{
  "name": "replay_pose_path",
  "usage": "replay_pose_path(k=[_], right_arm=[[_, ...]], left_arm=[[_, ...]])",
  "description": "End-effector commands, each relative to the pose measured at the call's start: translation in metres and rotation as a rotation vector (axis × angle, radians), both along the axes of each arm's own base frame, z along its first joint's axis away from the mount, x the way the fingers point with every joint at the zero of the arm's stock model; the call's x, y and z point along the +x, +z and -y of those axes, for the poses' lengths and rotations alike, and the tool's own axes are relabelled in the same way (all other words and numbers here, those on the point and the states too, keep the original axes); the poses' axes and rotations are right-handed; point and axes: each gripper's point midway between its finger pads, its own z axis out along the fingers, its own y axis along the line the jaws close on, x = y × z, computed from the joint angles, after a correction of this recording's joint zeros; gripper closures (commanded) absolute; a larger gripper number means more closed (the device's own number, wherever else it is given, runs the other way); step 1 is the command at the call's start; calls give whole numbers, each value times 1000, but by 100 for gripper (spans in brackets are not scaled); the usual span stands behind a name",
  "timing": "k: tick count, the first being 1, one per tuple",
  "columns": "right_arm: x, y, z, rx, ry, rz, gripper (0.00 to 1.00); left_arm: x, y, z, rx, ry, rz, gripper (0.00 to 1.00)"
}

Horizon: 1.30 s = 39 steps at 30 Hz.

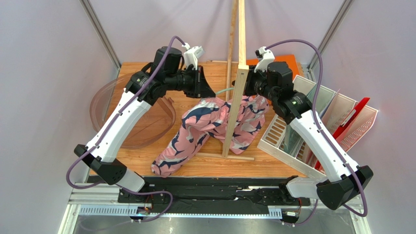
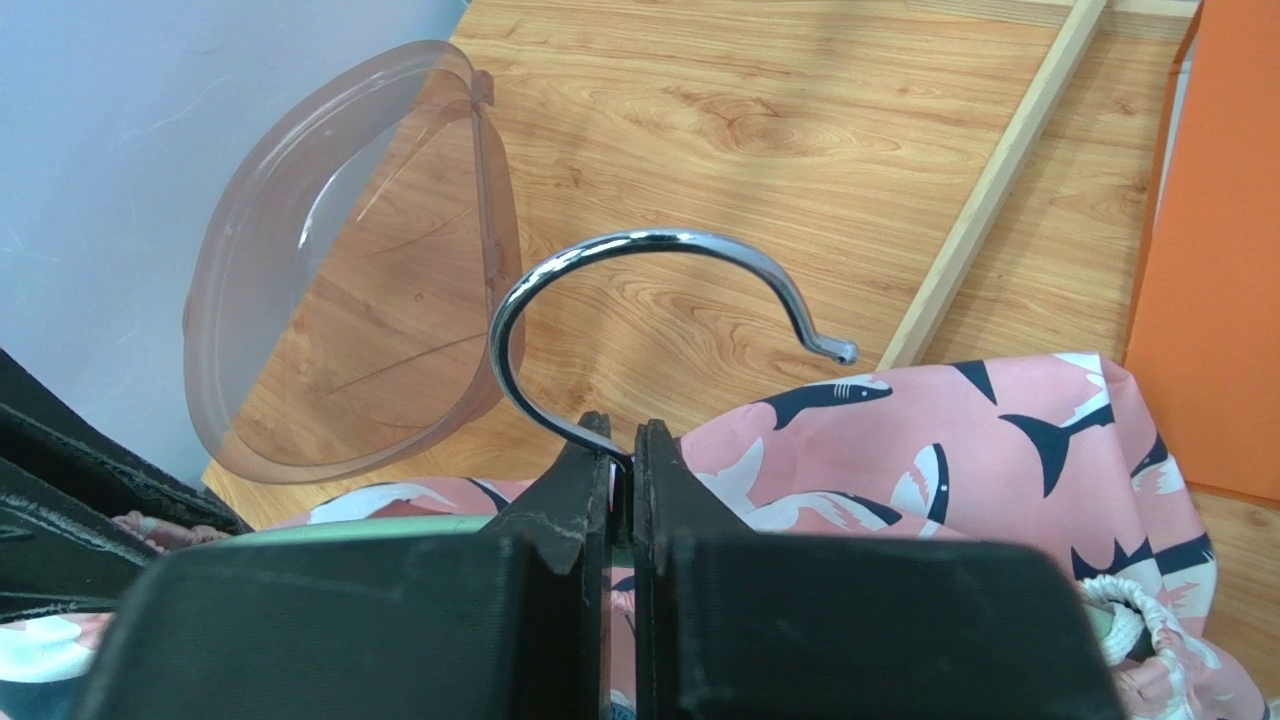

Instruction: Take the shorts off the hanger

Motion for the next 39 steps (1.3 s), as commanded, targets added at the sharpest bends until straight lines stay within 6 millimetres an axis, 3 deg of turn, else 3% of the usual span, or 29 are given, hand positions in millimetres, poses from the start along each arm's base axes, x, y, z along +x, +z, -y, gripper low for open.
replay_pose_path(k=[1, 5, 7, 12, 15, 20, 33, 35, 39], right_arm=[[3, 40, 6, 55, -41, 99, 100], [2, 44, 6, 68, -37, 100, 100], [1, 45, 6, 66, -36, 105, 100], [0, 41, 6, 58, -34, 98, 100], [-1, 39, 8, 56, -35, 94, 100], [-1, 40, 7, 56, -35, 95, 100], [0, 39, 15, 59, -88, 78, 100], [4, 40, 23, 71, -153, 56, 100], [14, 40, 62, 48, -388, 37, 100]], left_arm=[[1, 27, -14, -30, 52, 104, 84], [2, 21, -9, -28, 32, 75, 73], [4, 20, -9, -22, 37, 80, 73], [5, 32, -15, -26, 63, 112, 64], [2, 36, -16, -34, 62, 115, 53], [0, 28, -16, -21, 59, 103, 55], [2, 29, -21, 4, 75, 103, 100], [2, 32, -28, 20, 105, 113, 100], [0, 38, -73, 99, 295, 180, 100]])
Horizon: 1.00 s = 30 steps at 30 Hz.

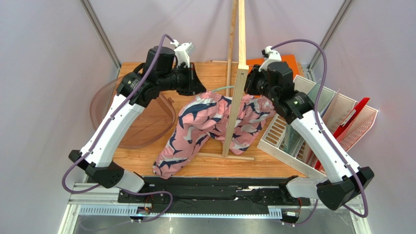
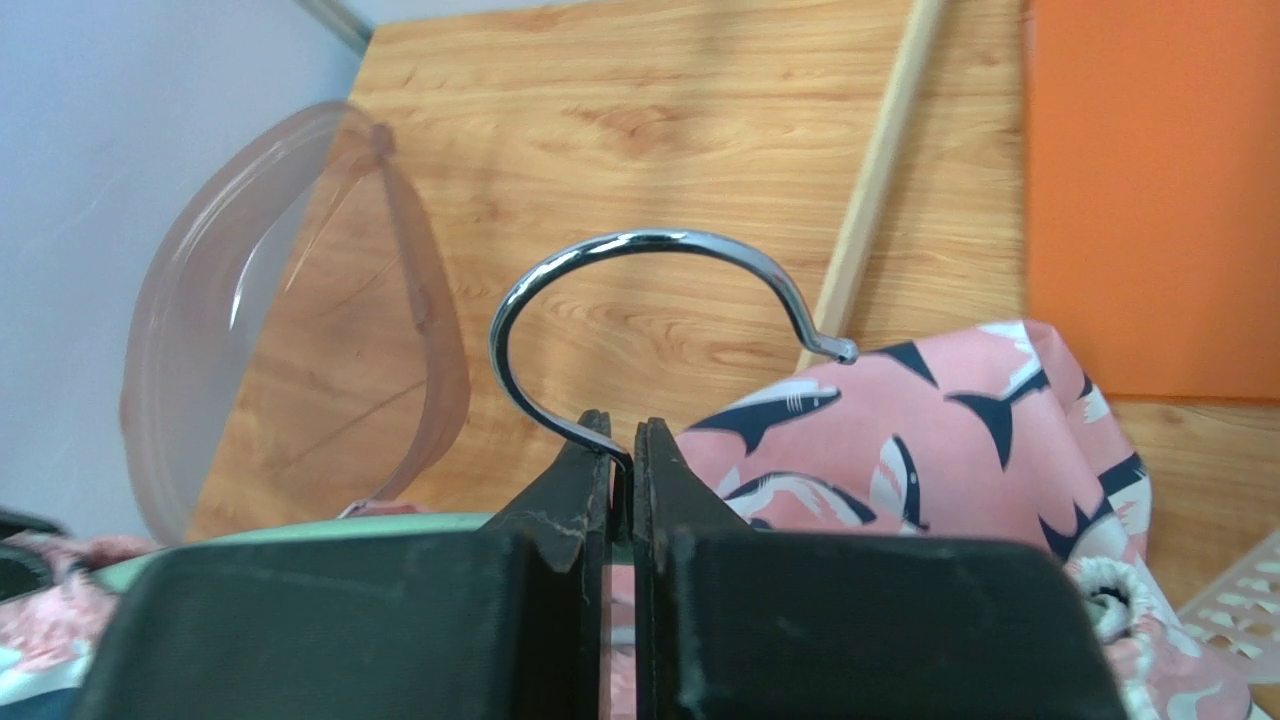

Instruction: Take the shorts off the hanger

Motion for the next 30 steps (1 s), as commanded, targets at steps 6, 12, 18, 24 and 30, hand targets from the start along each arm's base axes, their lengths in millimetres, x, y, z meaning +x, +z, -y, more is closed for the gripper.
replay_pose_path(k=[6, 12, 18, 24, 30], right_arm=[[8, 49, 75, 156, -388, 42, 100], [8, 54, 82, 262, -401, 11, 100], [6, 83, 16, 366, -114, 5, 100], [-4, 101, -33, 442, 47, -23, 100], [-7, 112, -49, 452, 84, -17, 100]], left_arm=[[-30, 13, -85, -5, 323, 133, 100], [-49, -3, -88, -110, 333, 106, 100], [-45, -15, -40, -335, 225, -8, 100], [-19, -30, 2, -431, 138, -125, 100], [2, -51, 6, -466, 162, -200, 100]])
